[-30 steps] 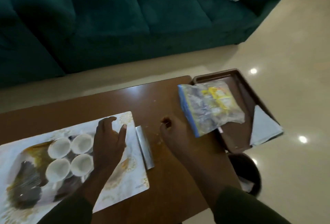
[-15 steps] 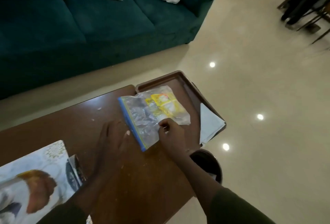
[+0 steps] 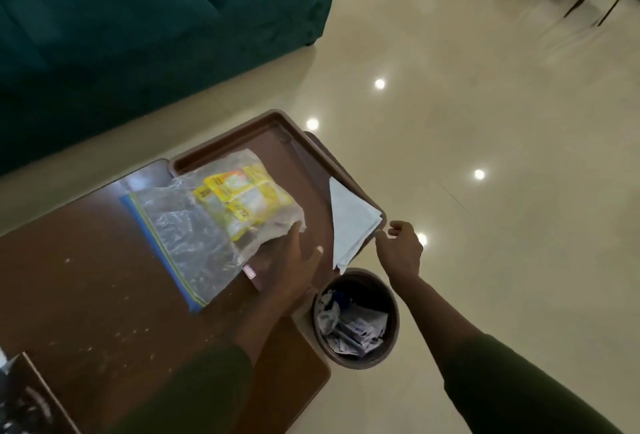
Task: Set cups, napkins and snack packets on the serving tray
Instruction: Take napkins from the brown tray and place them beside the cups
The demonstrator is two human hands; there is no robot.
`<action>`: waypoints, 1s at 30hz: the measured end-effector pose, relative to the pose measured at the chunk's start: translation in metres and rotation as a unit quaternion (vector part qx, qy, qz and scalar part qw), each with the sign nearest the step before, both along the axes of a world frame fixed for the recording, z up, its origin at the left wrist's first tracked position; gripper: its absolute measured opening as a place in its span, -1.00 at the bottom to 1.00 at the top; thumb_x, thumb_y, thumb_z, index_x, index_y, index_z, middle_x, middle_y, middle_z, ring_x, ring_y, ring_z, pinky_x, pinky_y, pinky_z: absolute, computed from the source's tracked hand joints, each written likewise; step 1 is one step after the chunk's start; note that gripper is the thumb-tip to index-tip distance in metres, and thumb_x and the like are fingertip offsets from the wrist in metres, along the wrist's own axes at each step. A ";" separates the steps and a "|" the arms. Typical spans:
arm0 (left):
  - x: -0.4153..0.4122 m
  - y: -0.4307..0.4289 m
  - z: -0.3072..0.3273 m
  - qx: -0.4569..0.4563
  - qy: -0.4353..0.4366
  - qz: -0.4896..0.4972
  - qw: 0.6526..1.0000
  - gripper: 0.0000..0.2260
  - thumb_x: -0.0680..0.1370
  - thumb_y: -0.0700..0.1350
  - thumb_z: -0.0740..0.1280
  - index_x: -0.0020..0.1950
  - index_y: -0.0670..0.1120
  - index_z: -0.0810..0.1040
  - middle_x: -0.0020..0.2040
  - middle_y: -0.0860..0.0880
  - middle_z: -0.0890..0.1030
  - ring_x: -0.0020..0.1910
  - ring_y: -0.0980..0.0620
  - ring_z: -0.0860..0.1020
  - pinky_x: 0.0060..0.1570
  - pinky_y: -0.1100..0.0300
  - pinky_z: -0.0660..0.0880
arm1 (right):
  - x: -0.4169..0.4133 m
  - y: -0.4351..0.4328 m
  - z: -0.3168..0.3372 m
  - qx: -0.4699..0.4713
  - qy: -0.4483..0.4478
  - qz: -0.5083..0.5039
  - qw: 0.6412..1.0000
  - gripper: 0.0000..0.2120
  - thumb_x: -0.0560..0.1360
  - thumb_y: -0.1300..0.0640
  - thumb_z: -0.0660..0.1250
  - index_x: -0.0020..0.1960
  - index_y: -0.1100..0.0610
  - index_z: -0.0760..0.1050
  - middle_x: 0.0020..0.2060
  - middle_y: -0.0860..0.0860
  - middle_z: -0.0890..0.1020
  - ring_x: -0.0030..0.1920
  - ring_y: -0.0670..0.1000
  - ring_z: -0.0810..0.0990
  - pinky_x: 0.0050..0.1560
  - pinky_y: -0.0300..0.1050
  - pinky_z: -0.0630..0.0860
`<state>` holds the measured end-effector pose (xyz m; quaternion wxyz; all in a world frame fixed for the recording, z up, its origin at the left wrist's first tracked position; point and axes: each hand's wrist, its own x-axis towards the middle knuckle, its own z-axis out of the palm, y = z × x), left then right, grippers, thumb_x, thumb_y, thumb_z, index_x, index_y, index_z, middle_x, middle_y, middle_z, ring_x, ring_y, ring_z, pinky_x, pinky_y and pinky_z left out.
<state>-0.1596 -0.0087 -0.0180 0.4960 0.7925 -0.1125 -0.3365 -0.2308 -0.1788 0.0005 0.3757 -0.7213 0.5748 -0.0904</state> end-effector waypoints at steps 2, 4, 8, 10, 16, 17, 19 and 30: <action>-0.002 -0.023 -0.011 -0.026 0.103 0.015 0.994 -0.41 0.61 -0.09 0.25 0.58 -0.04 0.06 0.58 -0.10 0.18 0.53 -0.08 0.22 0.44 -0.03 0.28 | 0.000 -0.012 -0.008 -0.002 0.012 0.013 1.000 -0.51 0.46 -0.02 0.36 0.32 0.16 0.40 0.22 0.10 0.56 0.17 0.12 0.55 0.10 -0.01 0.49; 0.000 -0.042 -0.025 -0.031 0.145 0.015 0.989 -0.40 0.61 -0.14 0.24 0.58 -0.03 0.04 0.57 -0.09 0.19 0.51 -0.08 0.25 0.38 0.05 0.32 | 0.002 -0.020 -0.015 -0.015 0.018 0.037 0.999 -0.51 0.45 -0.04 0.38 0.30 0.15 0.43 0.17 0.07 0.58 0.15 0.11 0.56 0.08 -0.01 0.51; 0.004 -0.065 -0.041 -0.030 0.166 -0.024 0.985 -0.36 0.56 -0.22 0.21 0.58 0.01 0.02 0.56 -0.06 0.23 0.46 -0.03 0.31 0.30 0.04 0.39 | 0.010 -0.026 -0.024 -0.041 0.005 0.096 0.994 -0.64 0.41 -0.05 0.41 0.10 0.14 0.51 -0.13 -0.06 0.56 -0.11 -0.03 0.54 -0.23 -0.27 0.38; 0.004 -0.073 -0.045 -0.039 0.168 -0.037 0.984 -0.35 0.52 -0.24 0.18 0.57 0.04 0.06 0.55 -0.03 0.27 0.46 -0.01 0.31 0.35 -0.01 0.38 | 0.014 -0.029 -0.030 -0.048 0.018 0.114 0.992 -0.63 0.39 -0.08 0.40 0.06 0.15 0.50 -0.15 -0.02 0.55 -0.12 0.01 0.54 -0.23 -0.23 0.37; -0.001 -0.082 -0.047 -0.044 0.181 -0.048 0.981 -0.39 0.56 -0.30 0.16 0.57 0.00 0.07 0.54 -0.06 0.28 0.52 -0.07 0.23 0.43 -0.08 0.32 | 0.032 -0.028 -0.040 -0.043 0.059 0.152 0.986 -0.62 0.40 -0.06 0.38 0.04 0.23 0.55 -0.09 0.14 0.61 -0.10 0.12 0.60 -0.10 -0.06 0.55; -0.002 -0.081 -0.048 -0.049 0.180 -0.046 0.981 -0.41 0.57 -0.31 0.17 0.56 -0.02 0.08 0.54 -0.06 0.29 0.52 -0.07 0.25 0.42 -0.08 0.33 | 0.034 -0.027 -0.039 -0.048 0.065 0.160 0.984 -0.66 0.40 -0.01 0.38 0.01 0.25 0.56 -0.12 0.15 0.61 -0.12 0.13 0.61 -0.08 0.00 0.59; -0.001 -0.074 -0.049 -0.062 0.182 -0.025 0.981 -0.42 0.57 -0.30 0.21 0.55 -0.04 0.13 0.51 -0.08 0.33 0.46 -0.05 0.34 0.35 -0.02 0.43 | 0.036 -0.022 -0.035 -0.052 0.067 0.164 0.983 -0.72 0.38 0.08 0.38 -0.09 0.31 0.55 -0.22 0.14 0.58 -0.21 0.12 0.58 -0.16 0.02 0.59; 0.016 -0.026 0.009 -0.173 0.364 0.161 0.901 -0.64 0.58 0.22 0.18 0.19 0.00 0.51 0.06 -0.02 0.65 -0.04 0.02 0.65 -0.06 0.03 0.61 | 0.029 0.035 0.040 0.096 -0.169 0.128 0.973 -0.87 0.29 0.03 0.32 -0.16 0.00 0.51 -0.19 0.11 0.61 -0.21 0.10 0.61 -0.25 0.07 0.56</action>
